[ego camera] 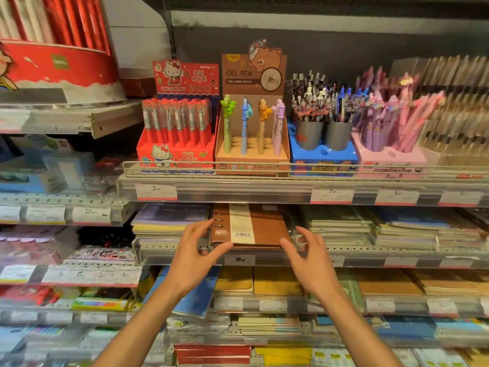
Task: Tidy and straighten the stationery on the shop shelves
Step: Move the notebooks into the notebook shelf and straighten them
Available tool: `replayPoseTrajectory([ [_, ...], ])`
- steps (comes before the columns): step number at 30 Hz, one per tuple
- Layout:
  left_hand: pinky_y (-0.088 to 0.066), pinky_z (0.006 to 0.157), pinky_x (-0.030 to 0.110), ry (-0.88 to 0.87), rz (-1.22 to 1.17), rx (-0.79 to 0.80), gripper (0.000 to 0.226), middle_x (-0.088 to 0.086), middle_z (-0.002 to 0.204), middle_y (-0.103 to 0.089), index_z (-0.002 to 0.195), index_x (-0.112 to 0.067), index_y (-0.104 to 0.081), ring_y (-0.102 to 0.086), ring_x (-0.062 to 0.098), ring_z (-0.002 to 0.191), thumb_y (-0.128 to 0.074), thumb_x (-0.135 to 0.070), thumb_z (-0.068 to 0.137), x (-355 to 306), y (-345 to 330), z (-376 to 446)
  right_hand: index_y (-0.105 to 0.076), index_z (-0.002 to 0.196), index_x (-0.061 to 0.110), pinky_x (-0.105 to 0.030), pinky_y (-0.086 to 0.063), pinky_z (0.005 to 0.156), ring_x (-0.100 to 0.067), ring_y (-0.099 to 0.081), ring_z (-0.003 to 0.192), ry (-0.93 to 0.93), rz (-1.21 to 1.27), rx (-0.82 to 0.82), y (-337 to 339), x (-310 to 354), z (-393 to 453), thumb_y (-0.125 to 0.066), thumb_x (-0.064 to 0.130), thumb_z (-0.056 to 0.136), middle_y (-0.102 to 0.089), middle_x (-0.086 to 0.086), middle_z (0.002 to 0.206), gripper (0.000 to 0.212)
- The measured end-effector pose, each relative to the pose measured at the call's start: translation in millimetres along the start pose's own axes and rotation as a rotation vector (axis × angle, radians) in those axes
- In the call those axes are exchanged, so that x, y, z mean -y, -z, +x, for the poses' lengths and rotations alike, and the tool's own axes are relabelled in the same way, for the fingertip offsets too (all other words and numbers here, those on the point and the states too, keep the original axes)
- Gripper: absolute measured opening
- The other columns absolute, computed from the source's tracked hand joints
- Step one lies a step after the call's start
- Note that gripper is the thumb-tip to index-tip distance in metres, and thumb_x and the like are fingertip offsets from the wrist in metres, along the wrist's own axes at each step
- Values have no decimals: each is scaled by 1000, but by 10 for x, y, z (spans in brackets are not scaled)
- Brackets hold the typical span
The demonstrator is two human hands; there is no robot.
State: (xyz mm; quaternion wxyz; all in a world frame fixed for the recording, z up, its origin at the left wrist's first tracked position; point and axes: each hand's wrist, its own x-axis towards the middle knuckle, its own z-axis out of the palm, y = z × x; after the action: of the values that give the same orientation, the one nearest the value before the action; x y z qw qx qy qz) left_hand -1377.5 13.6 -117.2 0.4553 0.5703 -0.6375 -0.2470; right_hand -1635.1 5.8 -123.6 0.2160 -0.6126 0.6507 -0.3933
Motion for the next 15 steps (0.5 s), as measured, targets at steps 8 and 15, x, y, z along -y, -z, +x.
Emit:
replayPoseTrajectory([
  [8, -33, 92, 3, -91, 105, -80, 71, -12, 145, -44, 148, -28, -40, -41, 0, 127, -64, -53, 86, 72, -107, 191, -38, 149, 29, -35, -35, 116, -10, -37, 139, 176, -36, -6, -218, -67, 144, -55, 56, 93, -39, 8, 151, 64],
  [15, -45, 106, 37, -72, 172, -142, 64, 1, 142, -56, 147, -24, -44, -50, 17, 130, -62, -48, 91, 135, -215, 433, -36, 151, 29, -38, -28, 118, -18, -27, 147, 133, -54, -43, -363, 2, 325, -49, 54, 97, -29, 0, 160, 62],
])
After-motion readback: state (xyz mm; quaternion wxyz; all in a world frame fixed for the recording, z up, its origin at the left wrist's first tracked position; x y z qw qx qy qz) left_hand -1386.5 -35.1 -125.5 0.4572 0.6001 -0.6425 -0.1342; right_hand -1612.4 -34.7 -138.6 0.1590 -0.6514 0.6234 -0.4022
